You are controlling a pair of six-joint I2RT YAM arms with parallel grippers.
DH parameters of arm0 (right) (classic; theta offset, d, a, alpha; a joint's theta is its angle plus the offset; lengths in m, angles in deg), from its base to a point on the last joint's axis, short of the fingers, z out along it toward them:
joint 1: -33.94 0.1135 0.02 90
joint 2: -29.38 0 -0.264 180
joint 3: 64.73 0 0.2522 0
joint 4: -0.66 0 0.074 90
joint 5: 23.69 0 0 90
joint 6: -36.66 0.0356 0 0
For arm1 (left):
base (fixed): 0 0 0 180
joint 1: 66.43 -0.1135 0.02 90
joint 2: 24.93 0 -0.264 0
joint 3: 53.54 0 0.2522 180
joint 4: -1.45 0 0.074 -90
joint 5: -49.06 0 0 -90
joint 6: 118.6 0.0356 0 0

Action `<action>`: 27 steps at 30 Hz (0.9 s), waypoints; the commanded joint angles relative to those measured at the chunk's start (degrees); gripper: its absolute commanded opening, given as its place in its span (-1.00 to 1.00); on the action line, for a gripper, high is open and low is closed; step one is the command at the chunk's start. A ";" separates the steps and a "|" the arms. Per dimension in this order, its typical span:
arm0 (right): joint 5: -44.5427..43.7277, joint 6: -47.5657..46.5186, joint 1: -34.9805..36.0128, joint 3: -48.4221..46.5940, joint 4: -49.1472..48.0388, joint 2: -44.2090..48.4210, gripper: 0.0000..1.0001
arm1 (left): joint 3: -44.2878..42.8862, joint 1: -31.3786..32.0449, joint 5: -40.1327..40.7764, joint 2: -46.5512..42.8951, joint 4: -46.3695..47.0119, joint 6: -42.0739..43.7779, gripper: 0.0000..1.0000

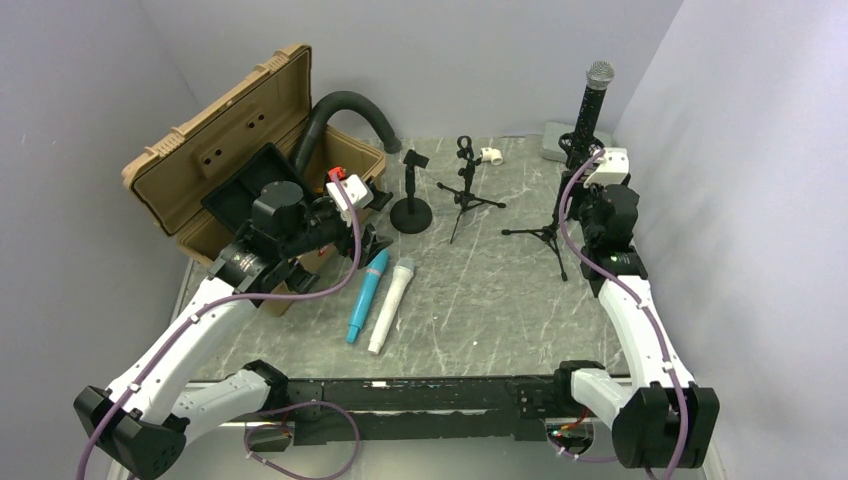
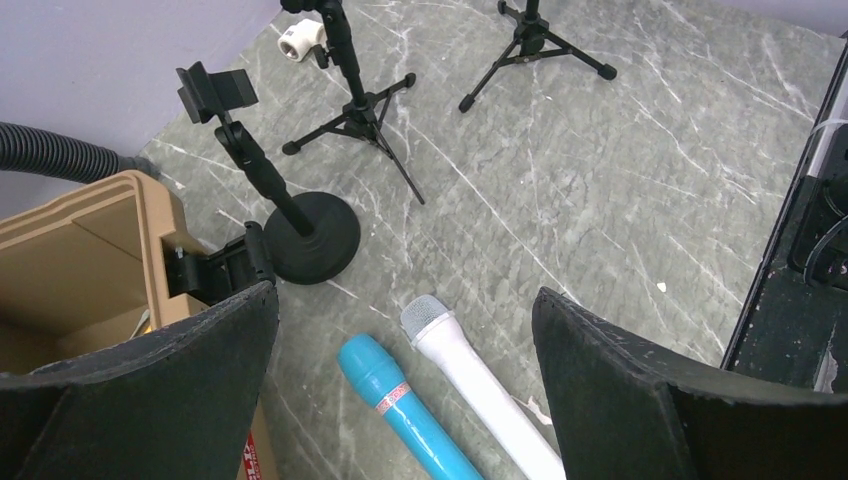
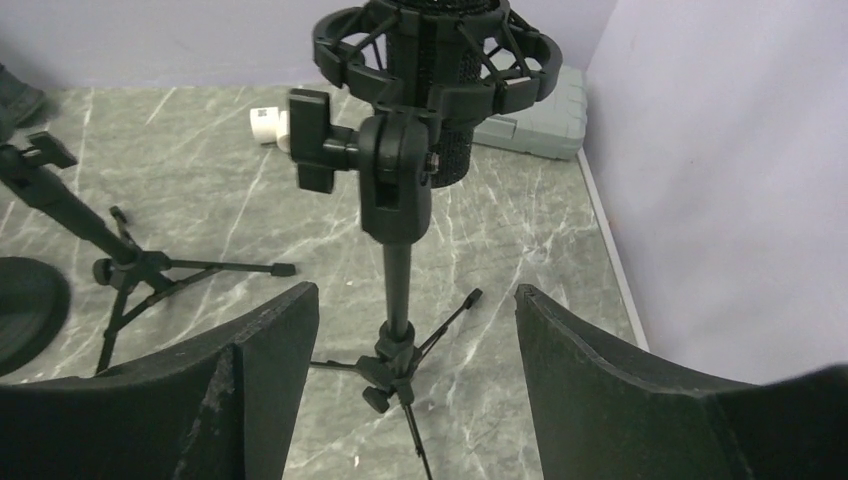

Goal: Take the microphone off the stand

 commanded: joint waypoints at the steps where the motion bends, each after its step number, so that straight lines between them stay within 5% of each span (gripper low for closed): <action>1: 1.70 -0.23 -1.33 0.93 -10.20 -2.25 0.44 | 0.33 -0.14 -0.83 -0.53 2.64 0.33 0.97; 22: 3.22 0.85 -1.53 6.71 -28.90 -11.40 -0.15 | 0.77 -0.15 -1.82 0.88 3.26 -0.16 0.97; 27: 4.59 1.24 -1.60 6.58 -28.35 -11.79 -0.59 | 1.13 -0.18 -1.71 0.46 3.50 -0.26 0.97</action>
